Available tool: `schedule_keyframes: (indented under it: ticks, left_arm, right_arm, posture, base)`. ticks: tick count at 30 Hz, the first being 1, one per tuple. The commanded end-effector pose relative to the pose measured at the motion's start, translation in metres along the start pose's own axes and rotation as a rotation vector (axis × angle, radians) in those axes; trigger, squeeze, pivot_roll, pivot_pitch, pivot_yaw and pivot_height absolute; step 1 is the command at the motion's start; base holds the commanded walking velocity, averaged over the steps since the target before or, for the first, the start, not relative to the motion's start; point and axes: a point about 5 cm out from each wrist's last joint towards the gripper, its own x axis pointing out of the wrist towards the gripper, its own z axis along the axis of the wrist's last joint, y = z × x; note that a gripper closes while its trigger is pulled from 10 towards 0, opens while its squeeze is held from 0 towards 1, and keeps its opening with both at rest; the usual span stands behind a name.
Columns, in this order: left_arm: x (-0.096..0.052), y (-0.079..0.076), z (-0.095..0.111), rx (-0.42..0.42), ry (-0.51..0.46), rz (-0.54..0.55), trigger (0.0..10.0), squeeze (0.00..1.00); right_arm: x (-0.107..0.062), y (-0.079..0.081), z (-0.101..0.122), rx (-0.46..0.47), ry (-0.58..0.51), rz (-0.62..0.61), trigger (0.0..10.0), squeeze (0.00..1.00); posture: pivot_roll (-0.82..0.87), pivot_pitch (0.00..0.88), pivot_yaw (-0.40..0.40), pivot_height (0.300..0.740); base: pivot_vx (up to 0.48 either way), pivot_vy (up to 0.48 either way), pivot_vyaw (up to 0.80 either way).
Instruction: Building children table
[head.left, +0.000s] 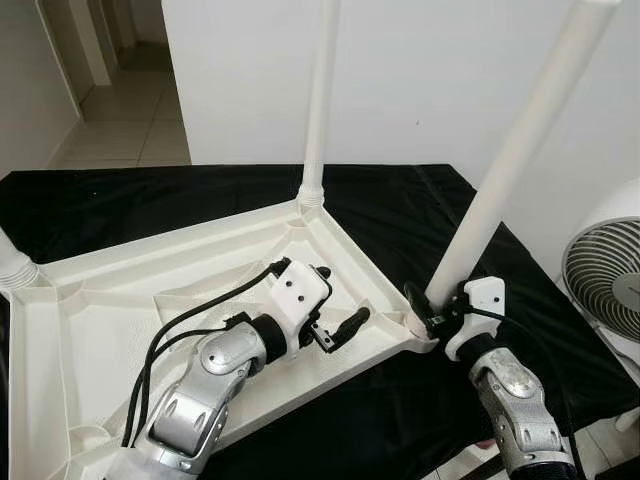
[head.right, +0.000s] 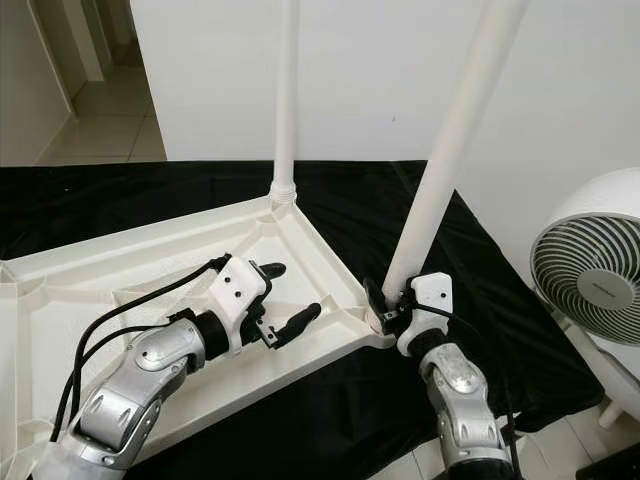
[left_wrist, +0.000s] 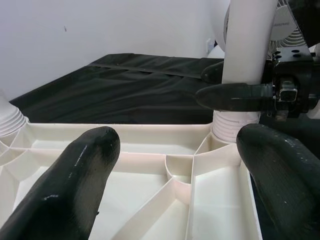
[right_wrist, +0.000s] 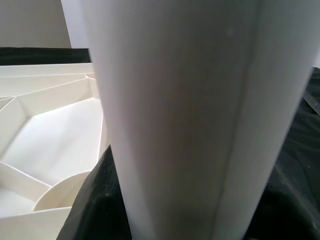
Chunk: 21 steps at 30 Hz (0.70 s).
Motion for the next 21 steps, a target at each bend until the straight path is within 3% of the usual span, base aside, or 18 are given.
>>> schedule_keyframes:
  ticks: [1,11,21]
  left_arm:
    - [-0.001,0.001,0.002,0.002,0.003,0.011,10.0,0.0]
    - [-0.001,0.0,0.002,0.0,0.004,0.011,10.0,0.0]
    - [-0.001,0.001,0.003,-0.001,0.005,0.012,10.0,0.0]
  right_arm:
    - [-0.036,0.006,-0.086,0.131,0.484,-0.018,10.0,0.0]
    - [-0.032,0.0,-0.083,0.168,0.489,-0.026,10.0,0.0]
    - [-0.02,-0.012,-0.071,0.128,0.501,0.012,10.0,0.0]
  posture:
    - [0.04,0.07,0.023,0.74]
    - [0.04,0.078,0.024,0.74]
    - [0.04,0.087,0.026,0.74]
  base:
    - [0.0,0.0,0.0]
    - [0.0,0.0,0.0]
    - [0.0,0.0,0.0]
